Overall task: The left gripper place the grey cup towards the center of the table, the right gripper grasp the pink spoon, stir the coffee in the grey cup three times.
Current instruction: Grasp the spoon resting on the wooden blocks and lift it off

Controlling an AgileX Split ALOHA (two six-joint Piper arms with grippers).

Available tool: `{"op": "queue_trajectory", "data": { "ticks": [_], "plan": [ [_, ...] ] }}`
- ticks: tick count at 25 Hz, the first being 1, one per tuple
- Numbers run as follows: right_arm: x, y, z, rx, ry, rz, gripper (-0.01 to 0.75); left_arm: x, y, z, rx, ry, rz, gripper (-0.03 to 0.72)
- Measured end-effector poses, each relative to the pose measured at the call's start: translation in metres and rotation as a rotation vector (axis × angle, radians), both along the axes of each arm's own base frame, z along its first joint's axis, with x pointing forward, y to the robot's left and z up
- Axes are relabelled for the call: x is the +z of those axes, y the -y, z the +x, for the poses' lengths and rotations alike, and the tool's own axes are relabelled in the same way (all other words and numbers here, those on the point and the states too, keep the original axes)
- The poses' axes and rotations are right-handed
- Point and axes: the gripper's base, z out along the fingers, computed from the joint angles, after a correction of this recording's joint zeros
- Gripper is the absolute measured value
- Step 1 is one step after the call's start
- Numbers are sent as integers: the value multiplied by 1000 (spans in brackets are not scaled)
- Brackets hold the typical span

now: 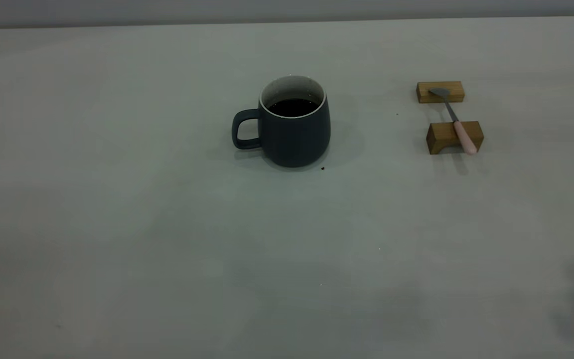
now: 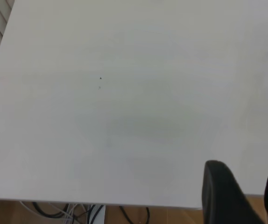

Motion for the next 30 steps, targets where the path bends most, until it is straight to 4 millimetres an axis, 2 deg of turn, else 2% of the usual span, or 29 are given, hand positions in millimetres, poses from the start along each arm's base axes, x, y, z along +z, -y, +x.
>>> {"op": "queue_trajectory", "data": {
  "ticks": [6,13,21,27,30],
  "plan": [
    [-45,-7,69,79,-154,24,684,0,0,0,0,0,0,299],
    [-98,-45,123,217,-257,-3,684,0,0,0,-1,0,1,299],
    [-159,-76,169,285,-365,-22,674,0,0,0,-1,0,1,299],
    [-207,-86,192,297,-440,-31,668,0,0,0,-1,0,1,299],
    [-216,-91,203,311,-437,-36,661,0,0,0,-1,0,1,299]
  ]
}}
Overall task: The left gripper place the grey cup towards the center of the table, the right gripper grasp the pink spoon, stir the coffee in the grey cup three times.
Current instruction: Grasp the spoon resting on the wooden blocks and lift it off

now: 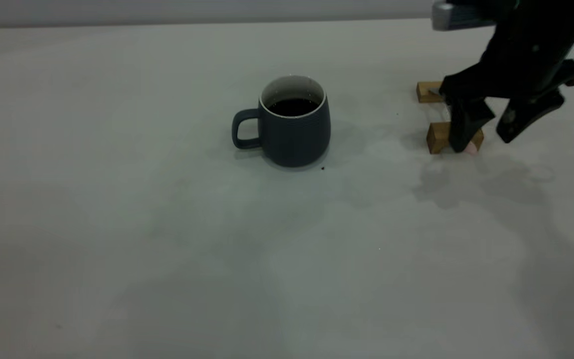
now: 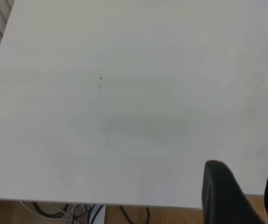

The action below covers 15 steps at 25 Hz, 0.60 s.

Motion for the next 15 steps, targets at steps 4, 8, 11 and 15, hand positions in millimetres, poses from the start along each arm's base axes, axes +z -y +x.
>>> {"op": "queue_trajectory", "data": {
  "ticks": [4,8,11,15],
  "plan": [
    [-9,-3,12,13,10,-1,657,0,0,0,0,0,0,299],
    [-22,-4,21,35,7,-18,650,0,0,0,0,0,0,299],
    [-27,-3,24,46,9,-35,646,0,0,0,0,0,0,299],
    [-28,-1,26,44,14,-55,641,0,0,0,0,0,0,299]
  ]
}}
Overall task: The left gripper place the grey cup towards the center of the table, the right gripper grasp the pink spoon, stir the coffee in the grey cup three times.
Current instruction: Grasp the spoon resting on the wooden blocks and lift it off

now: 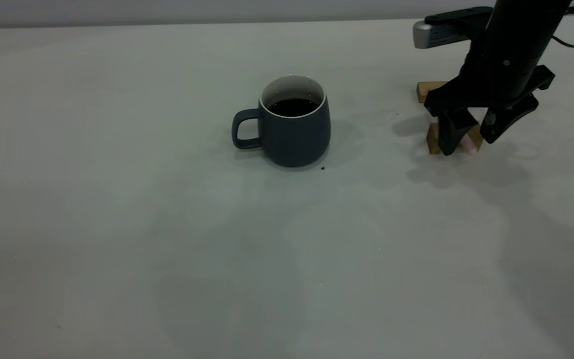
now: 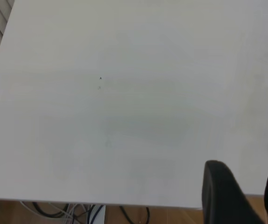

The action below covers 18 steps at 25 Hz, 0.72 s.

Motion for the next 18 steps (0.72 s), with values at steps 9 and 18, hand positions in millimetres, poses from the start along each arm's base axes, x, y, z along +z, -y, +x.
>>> {"op": "queue_trajectory", "data": {
  "ticks": [9,18],
  "plan": [
    [-15,11,0,-34,-23,-14,627,0,0,0,0,0,0,299],
    [-19,12,2,-25,-3,-20,331,0,0,0,0,0,0,299]
  ]
}}
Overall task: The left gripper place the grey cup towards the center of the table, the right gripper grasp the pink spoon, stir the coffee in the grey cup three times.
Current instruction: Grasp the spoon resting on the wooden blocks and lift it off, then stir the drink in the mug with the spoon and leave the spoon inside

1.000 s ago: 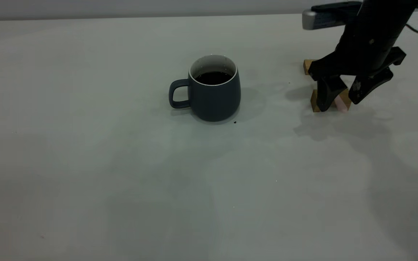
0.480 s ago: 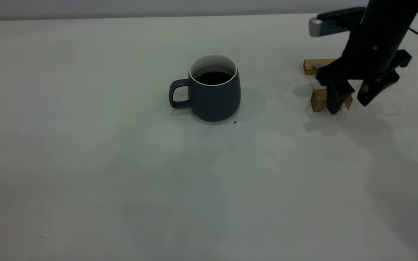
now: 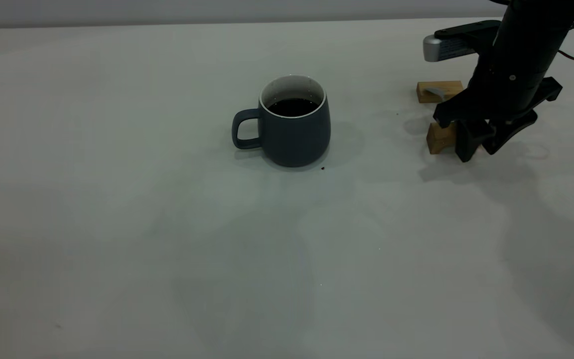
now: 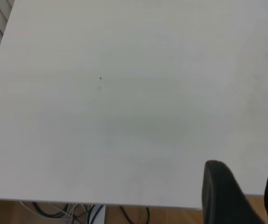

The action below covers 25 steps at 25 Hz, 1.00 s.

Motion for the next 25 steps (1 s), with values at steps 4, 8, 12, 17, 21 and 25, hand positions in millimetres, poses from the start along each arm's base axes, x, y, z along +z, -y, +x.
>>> {"op": "queue_trajectory", "data": {
  "ticks": [4,8,12,17,21,25],
  "plan": [
    [5,1,-2,6,-24,-9,134,0,0,0,0,0,0,299],
    [40,0,2,0,25,0,136,0,0,0,0,0,0,299],
    [99,-7,3,-131,91,116,136,0,0,0,0,0,0,299],
    [153,-26,-13,-347,-14,408,136,0,0,0,0,0,0,299],
    [178,-53,-21,-499,-179,727,136,0,0,0,0,0,0,299],
    [197,-82,-22,-628,-306,1016,136,0,0,0,0,0,0,299]
  ]
}}
